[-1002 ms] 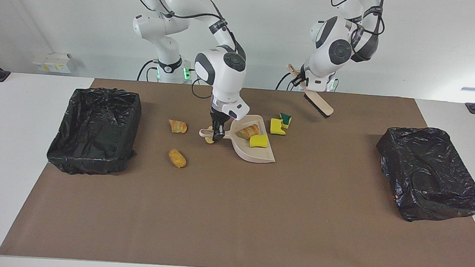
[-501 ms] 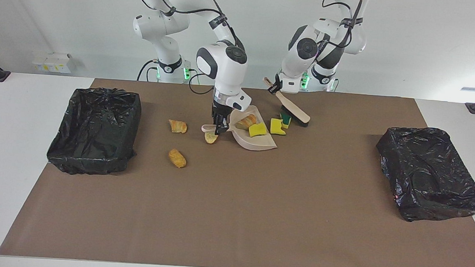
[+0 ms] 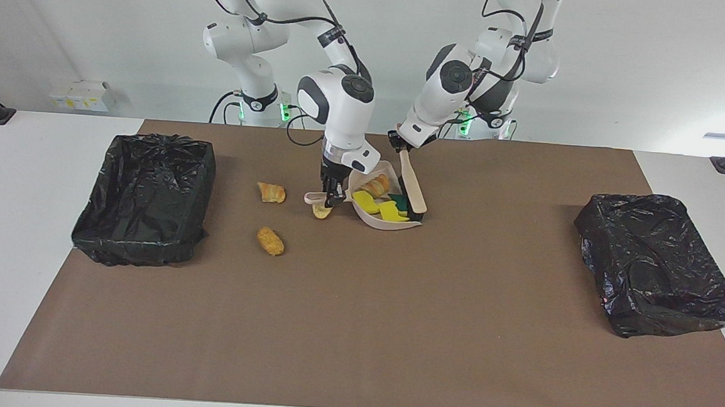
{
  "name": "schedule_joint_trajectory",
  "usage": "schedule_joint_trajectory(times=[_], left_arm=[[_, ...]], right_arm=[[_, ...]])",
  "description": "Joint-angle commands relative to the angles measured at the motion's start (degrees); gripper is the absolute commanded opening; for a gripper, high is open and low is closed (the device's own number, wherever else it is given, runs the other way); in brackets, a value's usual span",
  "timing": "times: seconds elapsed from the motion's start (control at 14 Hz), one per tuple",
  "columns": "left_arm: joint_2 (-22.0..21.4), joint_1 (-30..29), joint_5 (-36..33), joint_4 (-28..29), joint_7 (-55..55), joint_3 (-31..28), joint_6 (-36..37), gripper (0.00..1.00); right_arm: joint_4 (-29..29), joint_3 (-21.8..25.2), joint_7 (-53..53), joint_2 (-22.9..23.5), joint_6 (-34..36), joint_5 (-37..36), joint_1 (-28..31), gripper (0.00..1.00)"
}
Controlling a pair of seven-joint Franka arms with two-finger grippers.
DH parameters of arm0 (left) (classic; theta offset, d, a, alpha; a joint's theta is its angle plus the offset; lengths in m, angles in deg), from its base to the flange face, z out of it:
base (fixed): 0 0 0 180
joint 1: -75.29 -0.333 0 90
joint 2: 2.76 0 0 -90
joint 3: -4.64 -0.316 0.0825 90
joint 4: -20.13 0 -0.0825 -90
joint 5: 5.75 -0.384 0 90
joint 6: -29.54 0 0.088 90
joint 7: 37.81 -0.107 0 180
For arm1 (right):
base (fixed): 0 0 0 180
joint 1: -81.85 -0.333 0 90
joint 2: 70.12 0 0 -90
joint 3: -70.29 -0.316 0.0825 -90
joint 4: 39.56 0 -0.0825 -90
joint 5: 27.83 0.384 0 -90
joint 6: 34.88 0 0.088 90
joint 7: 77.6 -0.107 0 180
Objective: Sweep and dump trash in bin
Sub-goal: 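Sweep the sponge pieces with the left gripper's brush into the dustpan, then carry the loaded dustpan with the right gripper over the nearby bin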
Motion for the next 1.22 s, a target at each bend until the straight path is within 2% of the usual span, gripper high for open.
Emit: schedule_joint_trajectory(times=[0.0, 0.14, 0.5, 0.79, 0.86, 1.0, 1.14], left_arm=[[0.8, -4.6, -0.4, -4.9, -5.8, -0.2, 7.2, 0.0], [0.9, -7.2, -0.7, -9.1, -6.2, -0.2, 13.4, 0.0], [0.6, -10.8, -10.0, -15.6, -9.5, -0.3, 21.1, 0.0], [0.9, -12.1, -14.1, -17.5, -10.2, -0.4, 21.5, 0.0], [1.7, -13.3, -16.5, -20.2, -11.4, -0.4, 24.5, 0.0], [7.5, -17.9, -17.5, -29.3, -19.4, -0.4, 33.3, 0.0], [9.6, -18.9, -18.1, -32.3, -22.8, -0.5, 33.1, 0.0]], right_arm=[[0.6, -0.4, -3.2, 0.7, -0.9, -0.6, 1.2, 0.0], [0.9, -0.4, -3.5, 0.5, -0.9, -0.5, 1.7, 0.0], [1.0, -0.3, -3.3, -3.0, 0.0, 3.9, 3.7, 0.0], [5.4, -0.3, -2.7, -4.2, 5.7, 4.2, 5.9, 0.0], [6.4, 0.0, -2.5, -4.6, 7.1, 4.3, 6.1, 0.0], [9.0, 0.0, -2.0, -5.3, 11.2, 4.5, 8.7, 0.0], [11.9, 0.0, 1.1, -5.6, 14.4, 4.9, 11.6, 0.0]])
